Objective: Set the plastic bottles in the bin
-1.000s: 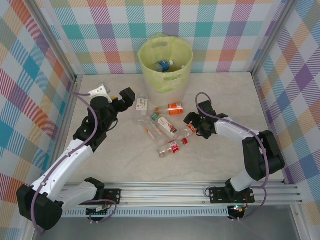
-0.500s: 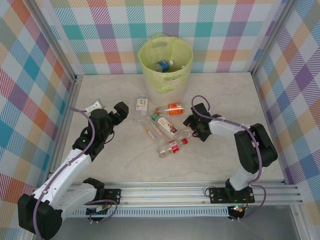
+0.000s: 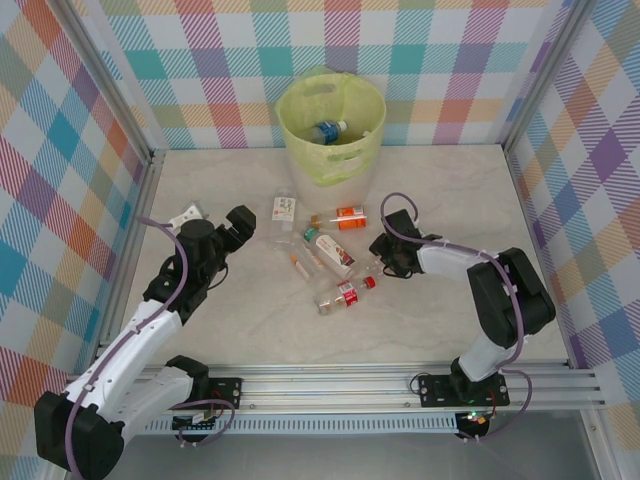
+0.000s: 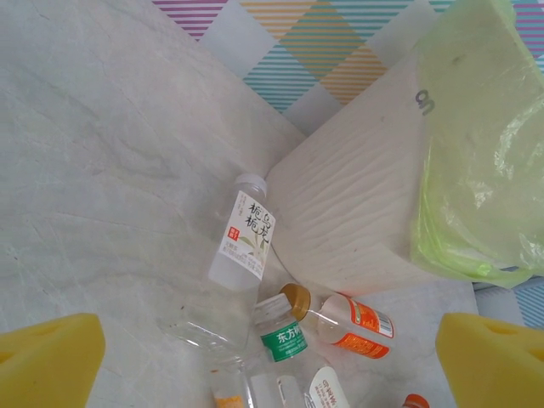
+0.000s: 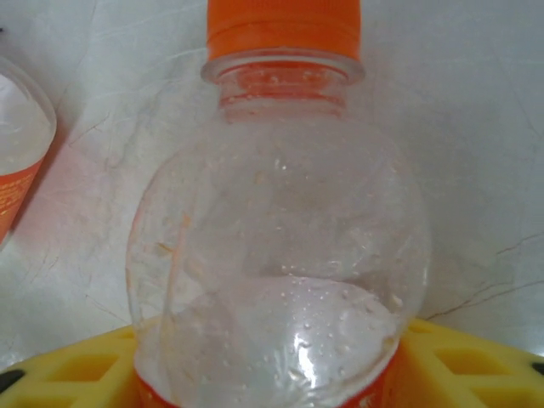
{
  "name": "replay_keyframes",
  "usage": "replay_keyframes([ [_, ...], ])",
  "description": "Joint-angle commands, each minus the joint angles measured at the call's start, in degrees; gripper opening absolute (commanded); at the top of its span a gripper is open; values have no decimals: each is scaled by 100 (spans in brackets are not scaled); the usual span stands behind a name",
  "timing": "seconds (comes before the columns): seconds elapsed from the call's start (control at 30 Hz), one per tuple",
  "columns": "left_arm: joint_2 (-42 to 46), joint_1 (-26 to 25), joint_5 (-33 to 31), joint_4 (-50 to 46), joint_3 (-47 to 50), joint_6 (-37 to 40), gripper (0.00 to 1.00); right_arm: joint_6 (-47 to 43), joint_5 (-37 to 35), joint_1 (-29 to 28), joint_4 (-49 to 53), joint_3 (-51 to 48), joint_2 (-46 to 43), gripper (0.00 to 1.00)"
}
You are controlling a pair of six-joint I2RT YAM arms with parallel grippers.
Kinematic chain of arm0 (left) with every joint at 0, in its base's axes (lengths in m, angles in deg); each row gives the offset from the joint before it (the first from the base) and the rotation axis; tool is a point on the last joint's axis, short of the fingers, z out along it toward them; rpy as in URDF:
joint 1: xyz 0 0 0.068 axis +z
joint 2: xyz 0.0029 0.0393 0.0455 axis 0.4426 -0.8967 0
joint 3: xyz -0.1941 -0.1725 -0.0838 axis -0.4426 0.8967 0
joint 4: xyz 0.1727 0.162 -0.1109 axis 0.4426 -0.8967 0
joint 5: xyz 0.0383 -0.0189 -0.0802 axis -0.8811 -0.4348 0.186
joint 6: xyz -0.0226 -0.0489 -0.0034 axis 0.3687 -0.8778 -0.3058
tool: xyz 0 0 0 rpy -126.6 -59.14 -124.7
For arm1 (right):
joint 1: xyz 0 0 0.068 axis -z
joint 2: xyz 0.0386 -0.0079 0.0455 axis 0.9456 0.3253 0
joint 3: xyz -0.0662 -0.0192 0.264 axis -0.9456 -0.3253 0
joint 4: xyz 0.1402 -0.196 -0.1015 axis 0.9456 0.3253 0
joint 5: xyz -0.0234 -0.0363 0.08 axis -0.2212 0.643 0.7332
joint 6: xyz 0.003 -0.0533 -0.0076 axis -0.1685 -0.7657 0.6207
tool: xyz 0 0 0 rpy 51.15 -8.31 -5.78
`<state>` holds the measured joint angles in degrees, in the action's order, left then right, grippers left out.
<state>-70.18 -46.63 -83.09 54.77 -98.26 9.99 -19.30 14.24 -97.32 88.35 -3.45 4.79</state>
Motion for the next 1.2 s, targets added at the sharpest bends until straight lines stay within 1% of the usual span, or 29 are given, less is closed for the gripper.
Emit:
replay_keyframes([
  [0.0,97,102,-97,-88,106,-121,100,-203,-78,-33,-343,-214,-276,56],
  [0.13,106,98,-141,11,178,-257,100,-221,-93,-58,-826,-570,-725,50],
  [0.3,134,111,-209,-57,213,-271,100,-615,-290,-85,-1215,-771,-1310,41],
  [0.43,163,120,-222,-93,238,-284,100,-961,-314,-93,-1268,-664,-1636,39],
  [0.53,167,129,-224,-118,257,-301,100,-1376,-243,-95,-1598,-553,-1894,39],
  [0.7,188,154,-236,-239,265,-269,100,-2098,-94,-96,-2080,-59,-2256,36],
  [0.8,228,172,-284,-327,291,-251,100,-2537,150,-91,-2310,389,-2264,37],
  [0.9,269,196,-284,-360,327,-211,100,-2927,416,-101,-2419,913,-2093,38],
  [1.1,266,234,-271,-408,353,-204,100,-3302,976,-94,-2375,2027,-1602,39],
  [1.17,264,242,-269,-421,362,-202,100,-3473,1032,-100,-2326,2347,-1412,39],
])
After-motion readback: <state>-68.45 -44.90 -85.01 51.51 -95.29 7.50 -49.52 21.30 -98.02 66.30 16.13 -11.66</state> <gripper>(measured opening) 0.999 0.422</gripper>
